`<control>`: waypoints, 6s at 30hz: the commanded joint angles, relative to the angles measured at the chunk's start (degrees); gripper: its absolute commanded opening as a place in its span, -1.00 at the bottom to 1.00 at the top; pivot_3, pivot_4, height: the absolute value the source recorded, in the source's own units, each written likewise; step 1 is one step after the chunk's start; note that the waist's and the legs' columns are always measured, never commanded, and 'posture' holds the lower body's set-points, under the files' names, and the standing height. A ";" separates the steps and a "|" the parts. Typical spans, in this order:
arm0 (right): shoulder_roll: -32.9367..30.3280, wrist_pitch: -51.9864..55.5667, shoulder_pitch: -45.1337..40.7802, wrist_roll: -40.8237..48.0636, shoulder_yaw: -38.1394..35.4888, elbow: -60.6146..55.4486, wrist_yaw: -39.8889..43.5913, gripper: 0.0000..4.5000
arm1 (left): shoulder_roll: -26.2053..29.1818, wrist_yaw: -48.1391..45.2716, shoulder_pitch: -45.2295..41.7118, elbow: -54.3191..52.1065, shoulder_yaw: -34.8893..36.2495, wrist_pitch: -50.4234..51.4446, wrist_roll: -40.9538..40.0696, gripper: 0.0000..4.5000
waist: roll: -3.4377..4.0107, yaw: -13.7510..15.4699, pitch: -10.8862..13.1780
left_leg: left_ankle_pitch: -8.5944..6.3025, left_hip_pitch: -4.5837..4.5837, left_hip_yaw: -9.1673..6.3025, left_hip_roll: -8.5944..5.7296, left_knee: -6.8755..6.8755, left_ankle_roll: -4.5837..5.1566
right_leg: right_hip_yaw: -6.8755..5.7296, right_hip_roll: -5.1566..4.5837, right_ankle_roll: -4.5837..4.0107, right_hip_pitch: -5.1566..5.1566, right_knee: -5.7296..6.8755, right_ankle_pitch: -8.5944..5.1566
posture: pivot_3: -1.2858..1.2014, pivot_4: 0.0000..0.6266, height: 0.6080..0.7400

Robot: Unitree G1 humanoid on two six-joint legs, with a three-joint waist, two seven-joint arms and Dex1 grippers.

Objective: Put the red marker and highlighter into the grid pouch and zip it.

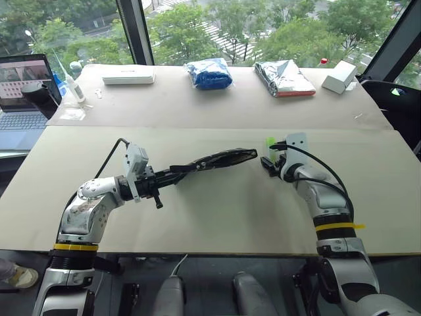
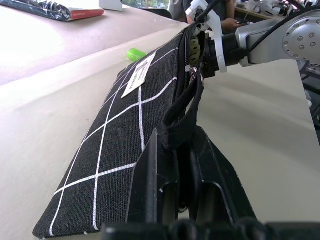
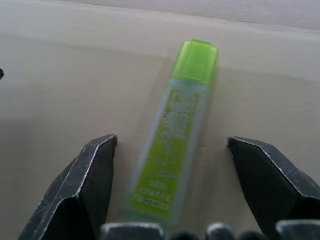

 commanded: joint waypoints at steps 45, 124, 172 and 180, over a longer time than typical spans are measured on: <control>-27.56 -17.01 18.21 9.42 6.00 -30.93 44.14 -0.54 | -0.23 -4.71 0.25 4.01 -2.16 -6.04 2.29 -1.00 | 0.02 0.62 0.06 | 0.00 -0.02 0.02 0.01 0.05 0.00 | -0.01 -0.01 0.42 0.07 -0.15 -0.25 | 0.03 -0.52 1.00; -12.56 -51.88 -5.94 -16.28 23.29 -6.65 44.23 -0.54 | 2.17 -4.69 -3.61 -8.68 -2.21 20.09 -9.89 -1.00 | 0.01 0.19 0.07 | 0.00 -0.01 -0.03 0.01 0.05 0.00 | -0.05 0.00 0.04 0.03 -0.01 -0.02 | 0.03 -0.52 1.00; -2.91 -3.80 14.08 10.78 15.58 -27.68 29.50 0.57 | 0.72 -5.53 -0.19 -3.88 -4.80 9.42 -4.84 -1.00 | -0.05 0.68 0.08 | 0.00 -0.01 -0.03 0.01 0.11 -0.01 | -0.04 0.01 0.32 0.04 0.00 -0.19 | 0.03 -0.52 1.00; -1.12 0.13 13.29 15.51 16.57 -31.32 32.75 0.57 | 0.41 -6.25 0.33 -2.46 -4.79 7.81 -3.88 -1.00 | -0.05 0.73 0.08 | 0.00 -0.02 -0.03 0.01 0.11 -0.01 | -0.04 0.01 0.30 0.05 0.00 -0.18 | 0.03 -0.52 1.00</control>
